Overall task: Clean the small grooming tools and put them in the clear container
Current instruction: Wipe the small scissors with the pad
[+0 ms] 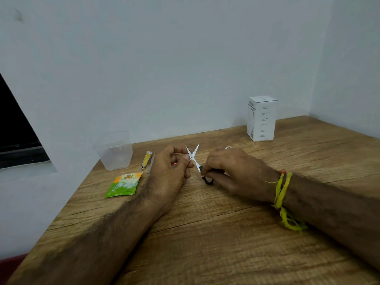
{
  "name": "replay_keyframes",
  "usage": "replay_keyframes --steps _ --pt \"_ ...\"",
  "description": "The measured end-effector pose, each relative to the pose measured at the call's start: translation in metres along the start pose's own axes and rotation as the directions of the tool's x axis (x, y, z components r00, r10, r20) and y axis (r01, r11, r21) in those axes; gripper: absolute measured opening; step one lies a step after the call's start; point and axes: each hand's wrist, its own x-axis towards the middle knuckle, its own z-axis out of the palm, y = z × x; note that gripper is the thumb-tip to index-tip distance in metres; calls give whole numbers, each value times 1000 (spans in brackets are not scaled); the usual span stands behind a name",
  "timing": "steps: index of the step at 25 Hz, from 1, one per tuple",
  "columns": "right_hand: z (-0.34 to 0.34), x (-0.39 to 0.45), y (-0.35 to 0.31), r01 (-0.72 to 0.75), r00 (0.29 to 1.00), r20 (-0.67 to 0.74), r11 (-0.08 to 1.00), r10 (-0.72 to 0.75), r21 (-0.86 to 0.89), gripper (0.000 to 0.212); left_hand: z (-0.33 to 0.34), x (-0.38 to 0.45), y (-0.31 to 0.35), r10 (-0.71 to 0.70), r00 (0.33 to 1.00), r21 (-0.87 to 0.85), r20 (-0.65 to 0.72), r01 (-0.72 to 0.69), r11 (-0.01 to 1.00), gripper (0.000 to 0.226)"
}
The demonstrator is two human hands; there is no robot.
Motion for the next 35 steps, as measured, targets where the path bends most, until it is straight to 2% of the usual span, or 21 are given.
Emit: replay_keyframes --steps 5,13,18,24,35 --pt "-3 -3 0 35 996 78 999 -32 -29 12 1 1 -1 -9 1000 -10 3 9 1000 12" --pt "-9 -3 -3 74 992 107 993 -63 -97 19 0 2 -3 -27 1000 -17 -2 27 999 12" --pt "-14 -3 -6 11 980 197 992 14 -126 22 0 1 -1 -31 1000 -12 -8 30 999 13" --pt "-18 -1 -2 -27 972 226 983 68 -180 24 0 1 0 -35 999 -9 -12 35 999 12" --pt "-11 -2 -1 -21 996 87 982 38 -189 20 0 1 -1 -34 999 -15 -14 33 999 12"
